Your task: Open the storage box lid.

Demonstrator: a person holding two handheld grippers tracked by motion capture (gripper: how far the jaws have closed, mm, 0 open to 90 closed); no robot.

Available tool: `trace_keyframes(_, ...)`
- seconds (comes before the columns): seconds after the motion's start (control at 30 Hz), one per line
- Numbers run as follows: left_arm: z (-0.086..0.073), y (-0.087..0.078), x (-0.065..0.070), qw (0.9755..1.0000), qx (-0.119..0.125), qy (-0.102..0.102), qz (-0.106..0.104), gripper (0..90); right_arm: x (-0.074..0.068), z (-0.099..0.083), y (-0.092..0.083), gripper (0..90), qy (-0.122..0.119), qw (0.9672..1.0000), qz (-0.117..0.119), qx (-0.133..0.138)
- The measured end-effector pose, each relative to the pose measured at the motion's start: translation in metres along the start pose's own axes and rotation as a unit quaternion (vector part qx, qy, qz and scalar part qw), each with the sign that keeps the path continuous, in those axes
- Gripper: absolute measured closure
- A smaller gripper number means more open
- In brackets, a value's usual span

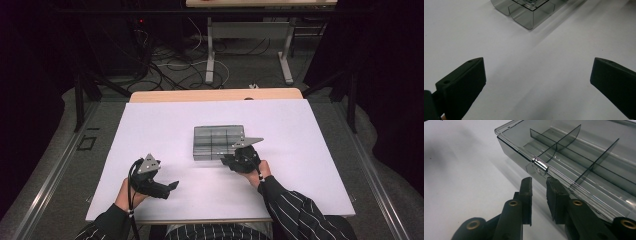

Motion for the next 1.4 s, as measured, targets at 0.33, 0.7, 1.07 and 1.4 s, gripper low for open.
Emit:
trace_keyframes(0.33,0.0,0.002,0.001,1.0,-0.006,0.006,-0.003,0.3,0.001,0.0,0.002,81.6,0.009,1.0,-0.001,0.0)
trace_keyframes(0.7,0.005,0.006,0.001,1.0,-0.001,0.002,-0.001,0.2,0.0,0.003,0.002,82.6,0.011,0.9997,-0.003,0.024)
trace_keyframes(1.07,0.022,0.028,0.001,1.0,-0.005,-0.002,0.003,0.4,0.001,0.006,-0.001,82.7,0.006,0.9995,-0.001,0.03)
trace_keyframes(1.4,0.039,0.053,0.002,0.9998,-0.015,0.0,0.014,6.2,0.001,0.007,-0.001,82.7,0.0,0.9995,0.002,0.03)
Point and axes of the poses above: each handheld gripper's, and its own axes: y roughly forward along the jaws, z roughly out of its top, x roughly to its right, the point moved 5 cm from there along y, roughly forward along the jaws, and after that the axes turned 1 degree about -y, right-handed, at the moved point
